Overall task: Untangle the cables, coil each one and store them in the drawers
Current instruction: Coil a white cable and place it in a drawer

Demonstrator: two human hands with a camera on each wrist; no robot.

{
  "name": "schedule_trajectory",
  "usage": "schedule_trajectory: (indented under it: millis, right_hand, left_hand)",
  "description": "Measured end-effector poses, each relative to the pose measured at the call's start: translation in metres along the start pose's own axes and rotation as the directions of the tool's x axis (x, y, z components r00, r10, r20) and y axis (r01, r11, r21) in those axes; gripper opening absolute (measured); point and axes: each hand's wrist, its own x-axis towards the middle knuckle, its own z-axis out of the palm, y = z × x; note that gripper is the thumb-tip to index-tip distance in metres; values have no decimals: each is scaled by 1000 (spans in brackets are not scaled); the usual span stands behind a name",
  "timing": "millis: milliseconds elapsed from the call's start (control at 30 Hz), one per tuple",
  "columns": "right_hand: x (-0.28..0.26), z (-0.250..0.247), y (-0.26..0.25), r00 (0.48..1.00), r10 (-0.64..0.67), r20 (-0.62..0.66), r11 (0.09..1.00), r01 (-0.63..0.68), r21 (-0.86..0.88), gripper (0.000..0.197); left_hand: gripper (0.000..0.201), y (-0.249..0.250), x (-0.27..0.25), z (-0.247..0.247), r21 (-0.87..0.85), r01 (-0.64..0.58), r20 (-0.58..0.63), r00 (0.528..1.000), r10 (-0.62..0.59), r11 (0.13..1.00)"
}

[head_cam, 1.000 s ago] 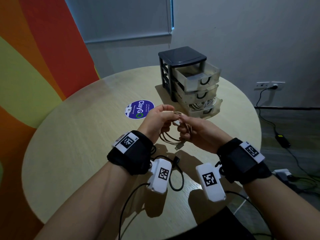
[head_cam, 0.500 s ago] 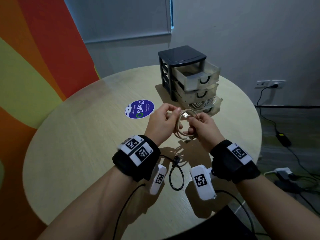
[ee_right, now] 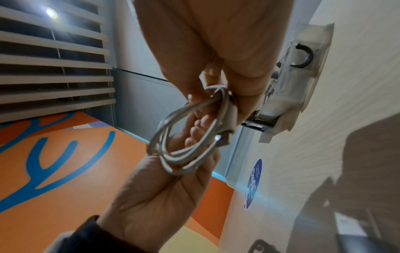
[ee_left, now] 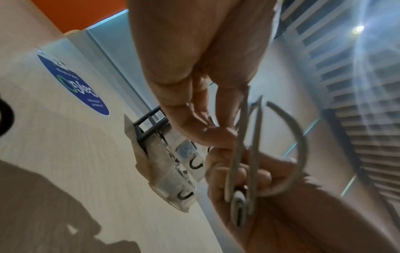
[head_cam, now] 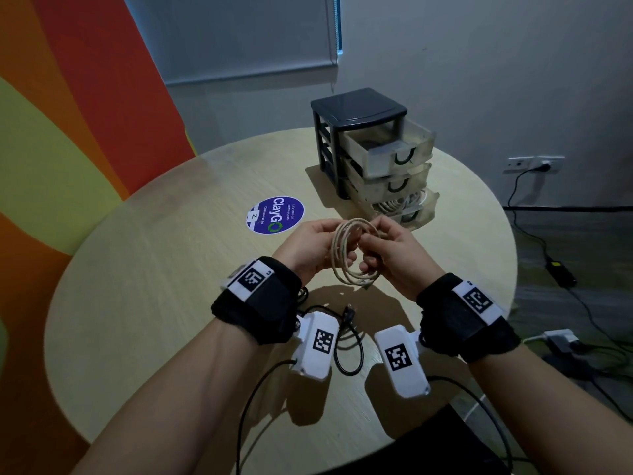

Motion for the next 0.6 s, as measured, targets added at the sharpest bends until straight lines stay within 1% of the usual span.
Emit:
schedule_trajectory:
  millis: [100, 167, 233, 300, 367, 500, 600]
  right_hand:
    - [-2, -3, -1, 999, 40, -1, 997, -40, 61, 13]
    - [-5, -5, -1, 997, 75, 23, 993, -76, 93, 9]
    - [-8, -7, -1, 994, 95, 51, 991, -99, 87, 8]
    - [-8, -5, -3, 994, 92, 62, 992, -97, 75, 11]
    - [-7, -3, -4, 996, 71, 46, 995, -74, 68, 18]
    - [-7, -5, -6, 999, 34, 40, 999, -35, 24, 23]
    - [-8, -3, -6, 998, 30, 55, 999, -31, 25, 20]
  left_hand:
    - [13, 1, 4, -7, 3, -23, -104, 994, 23, 1000]
    - [15, 4, 6, -16, -19, -26, -130, 991, 23, 999]
    - [14, 7, 2, -20, 17, -5, -82, 997, 6, 1000]
    - [14, 9, -4, -17, 98, 17, 23, 1000, -19, 995]
    - [16, 10, -8, -14, 102, 26, 103, 994, -36, 994]
    - [18, 10, -8, -13, 37, 86, 132, 987, -90, 996]
    - [16, 9, -10, -9, 49, 80, 101, 991, -85, 996]
